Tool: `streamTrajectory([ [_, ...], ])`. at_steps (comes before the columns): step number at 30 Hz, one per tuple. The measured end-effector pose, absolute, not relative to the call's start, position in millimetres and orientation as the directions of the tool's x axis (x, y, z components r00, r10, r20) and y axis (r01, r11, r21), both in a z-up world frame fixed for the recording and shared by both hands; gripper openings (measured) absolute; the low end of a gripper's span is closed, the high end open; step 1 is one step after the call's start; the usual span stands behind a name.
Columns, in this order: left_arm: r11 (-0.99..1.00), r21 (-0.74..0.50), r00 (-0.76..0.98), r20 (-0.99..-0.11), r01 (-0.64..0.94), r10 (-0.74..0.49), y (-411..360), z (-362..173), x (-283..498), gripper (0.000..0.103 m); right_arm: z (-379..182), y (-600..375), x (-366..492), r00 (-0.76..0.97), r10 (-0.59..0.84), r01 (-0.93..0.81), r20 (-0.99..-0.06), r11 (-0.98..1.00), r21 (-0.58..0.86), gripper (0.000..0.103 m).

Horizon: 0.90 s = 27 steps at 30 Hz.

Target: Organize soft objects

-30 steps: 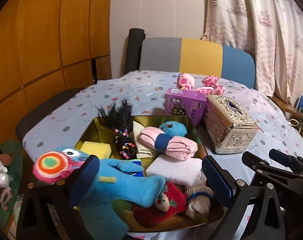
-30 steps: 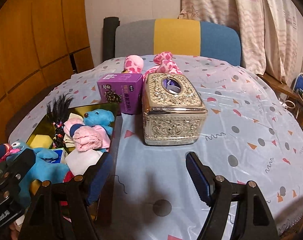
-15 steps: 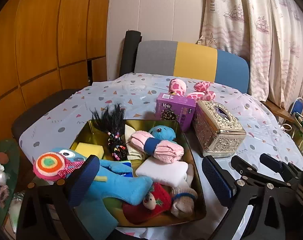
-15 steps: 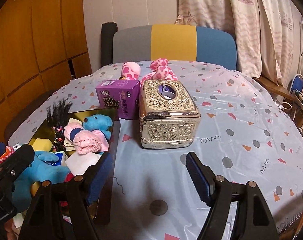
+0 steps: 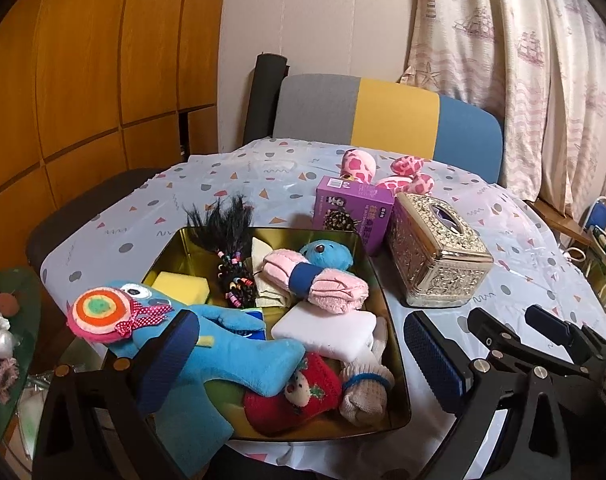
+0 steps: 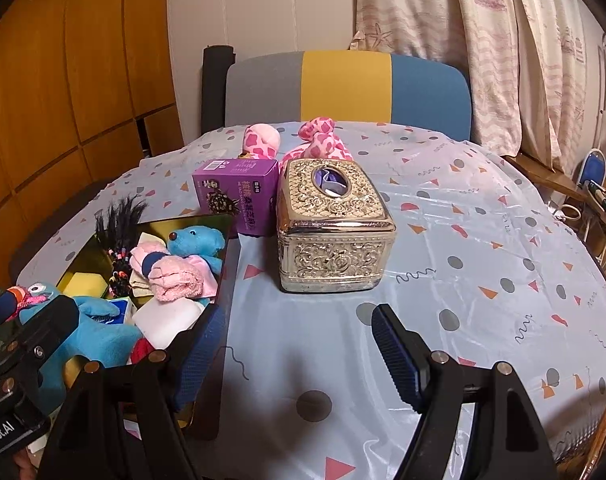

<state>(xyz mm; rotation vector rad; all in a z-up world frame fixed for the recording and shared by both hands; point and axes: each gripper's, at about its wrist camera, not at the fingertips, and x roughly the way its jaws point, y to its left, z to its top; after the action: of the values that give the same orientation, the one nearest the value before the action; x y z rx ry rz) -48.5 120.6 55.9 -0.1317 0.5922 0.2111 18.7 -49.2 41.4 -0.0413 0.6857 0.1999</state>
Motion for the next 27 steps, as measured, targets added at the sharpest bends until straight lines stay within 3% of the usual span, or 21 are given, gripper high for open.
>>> streamTrajectory([
  [27, 0.956, -0.020, 0.787, -0.573, -0.292, 0.228, 118.6, 54.6, -48.0, 0.103, 34.5, -50.0, 18.9, 0.744, 0.171, -0.198, -0.646, 0.980, 0.031, 0.077],
])
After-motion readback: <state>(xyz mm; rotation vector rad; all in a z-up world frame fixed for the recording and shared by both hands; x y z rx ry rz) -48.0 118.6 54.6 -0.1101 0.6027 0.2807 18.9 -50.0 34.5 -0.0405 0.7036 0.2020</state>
